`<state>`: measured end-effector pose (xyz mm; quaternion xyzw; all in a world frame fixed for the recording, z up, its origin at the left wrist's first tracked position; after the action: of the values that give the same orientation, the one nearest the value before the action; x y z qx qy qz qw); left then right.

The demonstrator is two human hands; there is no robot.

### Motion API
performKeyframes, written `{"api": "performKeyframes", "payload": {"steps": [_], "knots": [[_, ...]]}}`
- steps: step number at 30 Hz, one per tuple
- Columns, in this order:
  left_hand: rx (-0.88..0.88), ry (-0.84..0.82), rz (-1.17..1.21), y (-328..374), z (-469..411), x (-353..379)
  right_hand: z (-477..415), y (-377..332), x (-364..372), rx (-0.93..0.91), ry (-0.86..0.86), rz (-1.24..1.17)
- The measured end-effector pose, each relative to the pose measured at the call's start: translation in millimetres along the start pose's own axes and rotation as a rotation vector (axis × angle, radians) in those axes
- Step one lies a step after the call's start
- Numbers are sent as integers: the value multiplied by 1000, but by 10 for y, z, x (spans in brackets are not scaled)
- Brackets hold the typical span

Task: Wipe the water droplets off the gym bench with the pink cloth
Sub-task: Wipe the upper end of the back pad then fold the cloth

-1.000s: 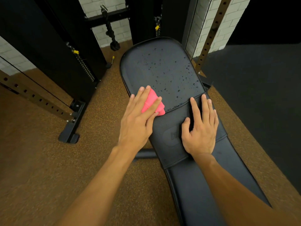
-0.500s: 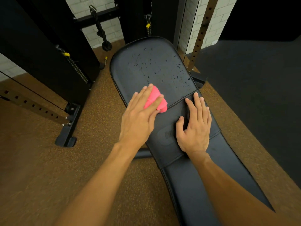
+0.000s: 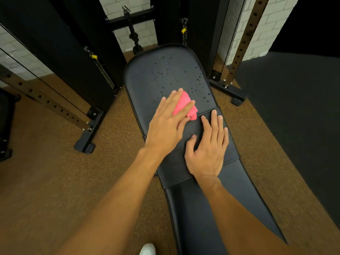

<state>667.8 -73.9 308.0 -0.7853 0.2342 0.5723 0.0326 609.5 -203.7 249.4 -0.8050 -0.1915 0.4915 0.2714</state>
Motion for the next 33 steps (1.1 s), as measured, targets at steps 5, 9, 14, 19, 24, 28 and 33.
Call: {"api": "performKeyframes", "payload": {"steps": [5, 9, 14, 19, 24, 28, 33], "knots": [[17, -14, 55, -140, 248, -209, -11, -3, -1, 1, -9, -2], [-109, 77, 53, -435, 308, -355, 0, 3, 5, 20, -29, 8], [-157, 185, 19, -754, -85, -457, -26, -57, -13, 61, -43, -19], [-269, 264, -5, -940, -457, -383, -105, -238, -103, 114, -29, -98], [-322, 352, 52, -1010, -444, -252, -277, -698, -10, -70, -74, -135], [-333, 367, 53, -1015, -441, -243, -342, -801, 162, -132, -105, -124], [-348, 362, 28, -998, -446, -237, -421, -599, 144, -108, -41, -139]]}}
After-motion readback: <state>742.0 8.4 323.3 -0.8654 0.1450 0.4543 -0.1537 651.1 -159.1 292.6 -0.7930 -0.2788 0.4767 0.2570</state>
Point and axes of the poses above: each hand's wrist, its own z-axis away from the middle knuckle, its own x-axis out of the palm, y = z × x, the point moved 4 cm from there along -z, towards the middle knuckle, and after that the axes turned 6 degrees about -z, right-handed, at the moved point
